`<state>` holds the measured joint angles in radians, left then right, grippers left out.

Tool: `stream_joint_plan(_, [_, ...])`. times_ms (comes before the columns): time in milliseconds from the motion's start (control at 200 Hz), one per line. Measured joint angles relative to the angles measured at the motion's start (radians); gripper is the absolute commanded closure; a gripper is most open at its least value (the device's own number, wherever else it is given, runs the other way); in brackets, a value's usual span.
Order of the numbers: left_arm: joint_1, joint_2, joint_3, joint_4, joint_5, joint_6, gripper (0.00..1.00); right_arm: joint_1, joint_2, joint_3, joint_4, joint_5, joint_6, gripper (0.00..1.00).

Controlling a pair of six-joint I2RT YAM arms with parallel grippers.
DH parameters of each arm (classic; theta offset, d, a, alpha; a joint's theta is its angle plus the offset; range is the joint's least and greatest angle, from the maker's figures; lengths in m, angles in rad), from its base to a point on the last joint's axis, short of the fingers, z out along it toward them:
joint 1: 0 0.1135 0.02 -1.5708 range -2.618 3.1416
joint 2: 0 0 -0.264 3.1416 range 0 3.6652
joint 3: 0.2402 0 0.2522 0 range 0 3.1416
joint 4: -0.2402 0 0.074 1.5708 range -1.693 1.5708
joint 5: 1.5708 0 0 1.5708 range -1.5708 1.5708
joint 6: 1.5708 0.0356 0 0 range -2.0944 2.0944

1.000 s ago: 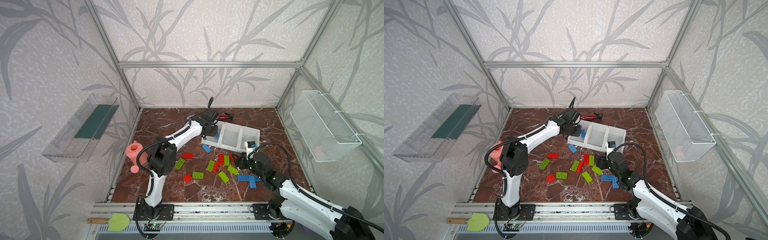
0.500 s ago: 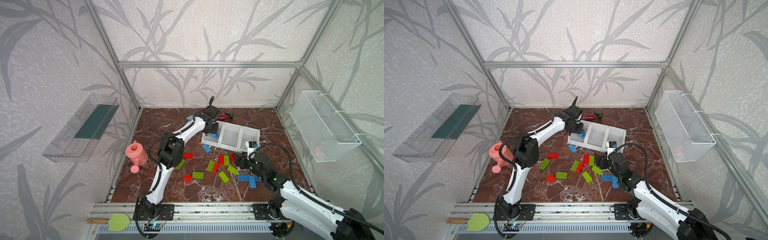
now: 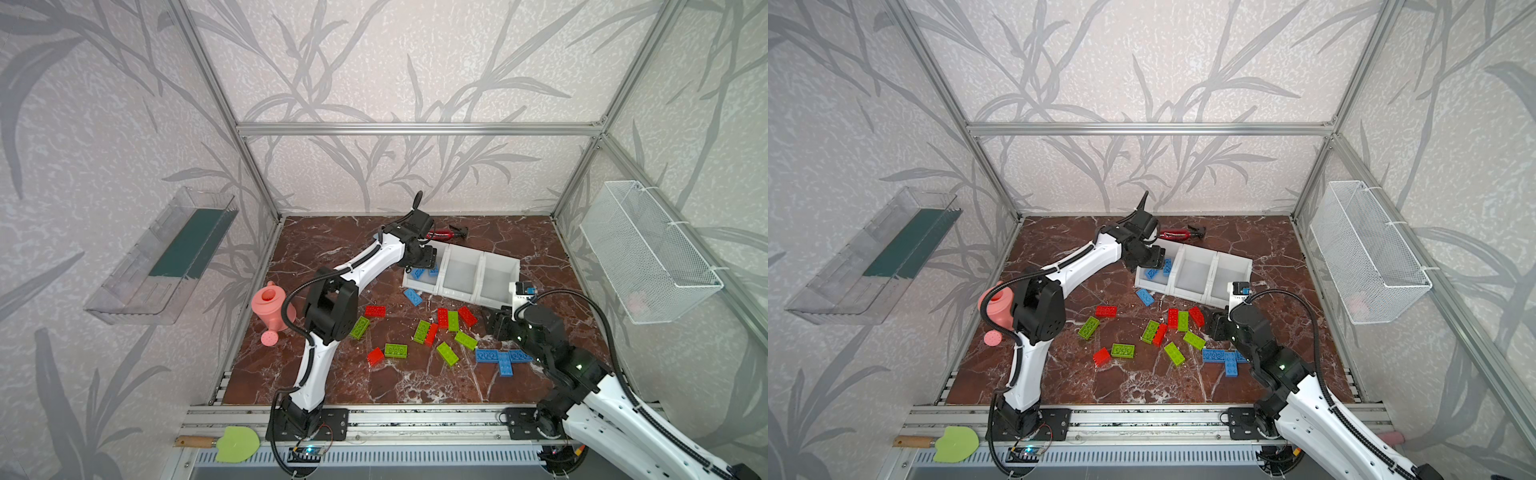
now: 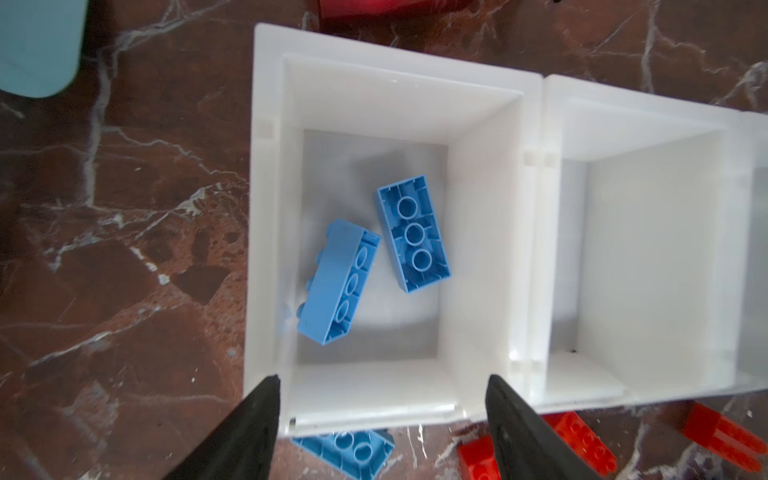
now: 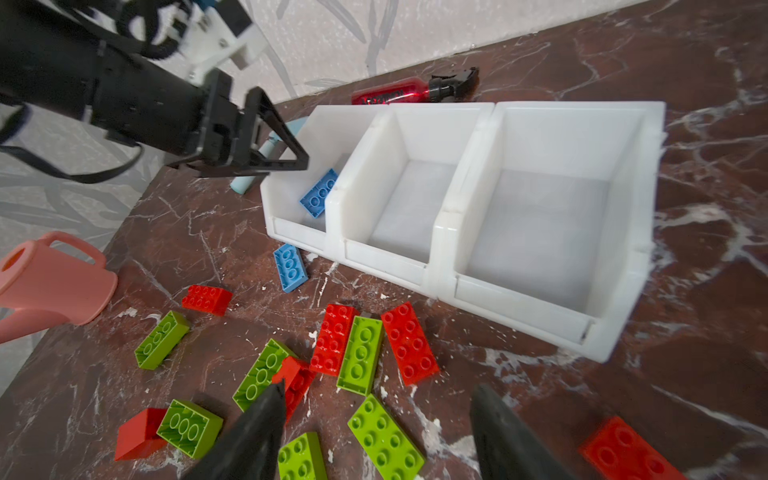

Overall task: Sort the legos into containers by color
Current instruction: 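Release the blue brick into the compartment while the right gripper moves over blue bricks, then grasp a blue brick from the blue cluster with the right gripper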

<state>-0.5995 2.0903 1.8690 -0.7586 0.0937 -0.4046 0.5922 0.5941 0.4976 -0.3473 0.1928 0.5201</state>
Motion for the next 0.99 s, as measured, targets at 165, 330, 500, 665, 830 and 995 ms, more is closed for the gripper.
stream_joint_plan(165, [-0.040, -0.267, -0.234, 0.095, -0.016, -0.027, 0.22, 0.000, -0.059, 0.023, -0.215, 0.082, 0.101, 0.31])
stream_joint_plan(330, [-0.099, -0.540, -0.514, 0.212, -0.015, -0.068, 0.23, -0.001, -0.047, 0.050, -0.400, 0.159, 0.205, 0.31])
stream_joint_plan(500, [-0.173, -0.738, -0.782, 0.306, -0.040, -0.116, 0.24, -0.001, 0.022, 0.056, -0.505, 0.169, 0.301, 0.31])
stream_joint_plan(665, [-0.208, -0.880, -0.994, 0.365, -0.052, -0.175, 0.25, -0.001, 0.053, 0.056, -0.557, 0.141, 0.364, 0.39])
stream_joint_plan(830, [-0.226, -0.988, -1.124, 0.396, -0.072, -0.217, 0.25, 0.000, 0.054, 0.034, -0.571, 0.093, 0.390, 0.54])
stream_joint_plan(995, [-0.232, -1.071, -1.169, 0.393, -0.098, -0.224, 0.25, 0.031, 0.093, -0.019, -0.572, 0.042, 0.397, 0.48])
